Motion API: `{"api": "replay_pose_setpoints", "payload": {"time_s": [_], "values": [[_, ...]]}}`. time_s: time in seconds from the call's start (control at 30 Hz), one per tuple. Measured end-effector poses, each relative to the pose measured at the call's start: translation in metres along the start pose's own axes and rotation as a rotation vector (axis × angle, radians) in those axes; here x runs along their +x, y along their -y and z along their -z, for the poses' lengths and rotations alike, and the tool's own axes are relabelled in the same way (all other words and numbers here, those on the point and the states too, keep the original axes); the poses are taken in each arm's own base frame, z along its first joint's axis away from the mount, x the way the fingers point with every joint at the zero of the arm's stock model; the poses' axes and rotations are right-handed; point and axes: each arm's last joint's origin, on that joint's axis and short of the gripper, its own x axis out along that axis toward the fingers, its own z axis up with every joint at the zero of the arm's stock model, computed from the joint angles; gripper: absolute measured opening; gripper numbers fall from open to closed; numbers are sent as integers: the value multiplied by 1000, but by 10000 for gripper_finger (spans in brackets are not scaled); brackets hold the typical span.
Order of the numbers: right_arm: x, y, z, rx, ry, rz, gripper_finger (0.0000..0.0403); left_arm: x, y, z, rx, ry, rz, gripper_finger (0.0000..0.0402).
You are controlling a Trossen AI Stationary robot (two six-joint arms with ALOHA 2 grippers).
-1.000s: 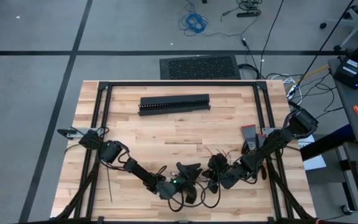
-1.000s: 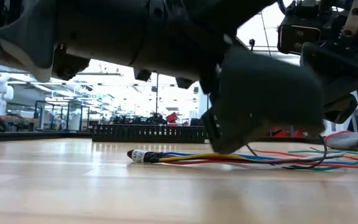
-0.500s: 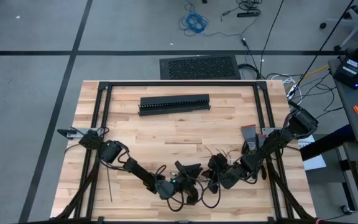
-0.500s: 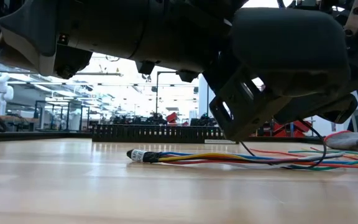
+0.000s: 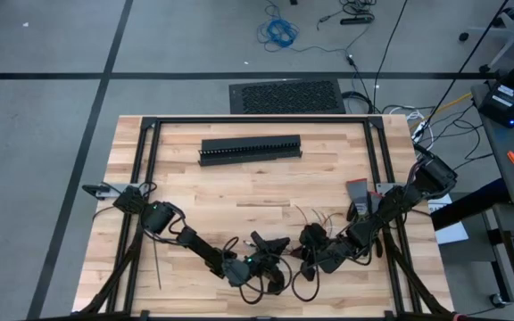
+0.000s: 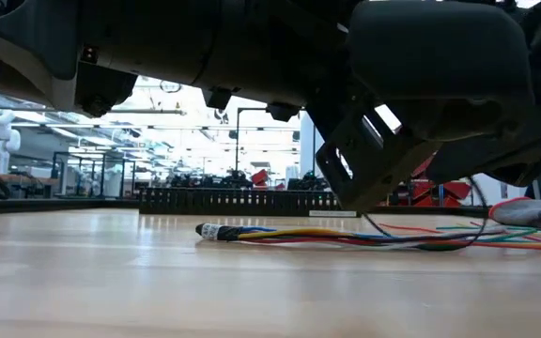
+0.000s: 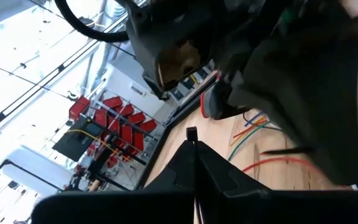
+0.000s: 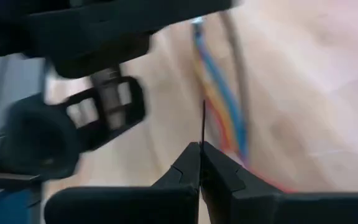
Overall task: Ziptie cables
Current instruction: Wrap the cable wires with the black zip tie
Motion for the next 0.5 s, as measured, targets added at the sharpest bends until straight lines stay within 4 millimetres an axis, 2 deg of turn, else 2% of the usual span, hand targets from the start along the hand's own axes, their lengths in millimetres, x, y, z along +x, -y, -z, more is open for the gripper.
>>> {"api": "replay_pose_setpoints", "payload": {"time_s": [0.17, 0.5], "values": [[-4, -14, 2, -12, 3, -134, 0, -2, 3, 0, 27, 9, 22, 2], [-5, -17, -1, -34, 28, -166, 0, -26, 13, -10, 92, 97, 109, 1]]}}
